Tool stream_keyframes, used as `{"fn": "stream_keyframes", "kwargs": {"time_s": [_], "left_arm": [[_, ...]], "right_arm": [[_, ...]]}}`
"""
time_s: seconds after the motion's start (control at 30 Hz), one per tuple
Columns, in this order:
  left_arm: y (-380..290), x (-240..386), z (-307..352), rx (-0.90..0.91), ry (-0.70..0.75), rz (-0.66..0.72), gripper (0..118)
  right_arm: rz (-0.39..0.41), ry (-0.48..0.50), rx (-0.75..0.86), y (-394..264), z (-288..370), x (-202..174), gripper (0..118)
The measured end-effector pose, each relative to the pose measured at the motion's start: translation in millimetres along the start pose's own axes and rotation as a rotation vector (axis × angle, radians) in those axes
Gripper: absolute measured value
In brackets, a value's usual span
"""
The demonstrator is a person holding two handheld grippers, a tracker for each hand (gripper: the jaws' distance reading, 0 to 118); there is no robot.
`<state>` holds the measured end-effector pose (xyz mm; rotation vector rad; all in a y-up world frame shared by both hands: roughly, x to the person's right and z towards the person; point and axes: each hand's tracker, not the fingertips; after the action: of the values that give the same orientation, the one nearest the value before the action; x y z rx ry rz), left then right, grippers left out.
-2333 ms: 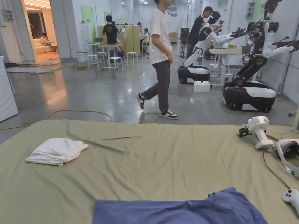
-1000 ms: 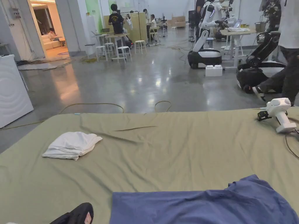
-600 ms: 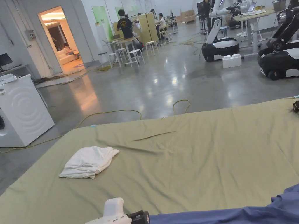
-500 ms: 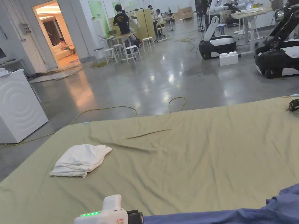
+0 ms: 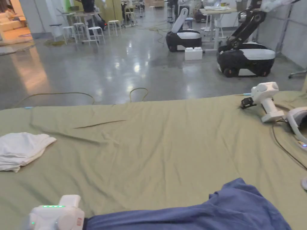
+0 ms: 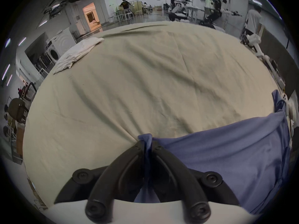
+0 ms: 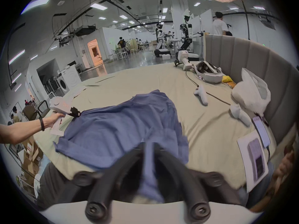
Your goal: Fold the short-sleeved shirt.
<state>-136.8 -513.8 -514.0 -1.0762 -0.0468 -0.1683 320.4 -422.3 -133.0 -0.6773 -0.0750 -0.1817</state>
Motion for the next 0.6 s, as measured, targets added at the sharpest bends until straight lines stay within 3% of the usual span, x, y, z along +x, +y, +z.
{"fn": "stream_keyframes", "kwargs": {"time_s": [0.03,0.07,0.17,0.27,0.37,0.47,0.53,0.6], "left_arm": [[2.3,-1.8,-0.1,-0.008,-0.003,-0.006,9],[3.6,-3.2,-0.6,-0.016,-0.008,-0.014,9],[5.3,-4.6,-1.8,-0.033,-0.023,-0.056,9],[3.2,-5.3,9.9,-0.041,-0.047,-0.027,9],[2.2,-8.2,16.2,-0.045,-0.070,-0.024,9],[-1.6,-8.5,19.2,-0.044,-0.086,-0.021,9],[5.5,-21.5,7.9,-0.043,-0.088,-0.018,9],[4.4,-19.6,9.3,-0.044,-0.086,-0.032,9]], "right_arm": [[-0.003,-0.009,-0.023,16.8,-20.2,6.5,96],[-0.017,-0.010,-0.032,33.1,-44.1,15.8,99],[-0.058,0.003,-0.076,82.1,-122.1,39.1,99],[0.050,-0.130,-0.203,115.3,-206.4,50.9,95],[-0.005,-0.172,-0.367,124.8,-273.6,65.5,90],[-0.004,-0.231,-0.412,115.7,-297.5,70.7,72],[-0.005,-0.186,-0.474,105.0,-304.8,66.7,70],[0.074,-0.241,-0.413,97.4,-304.1,57.2,70]]}}
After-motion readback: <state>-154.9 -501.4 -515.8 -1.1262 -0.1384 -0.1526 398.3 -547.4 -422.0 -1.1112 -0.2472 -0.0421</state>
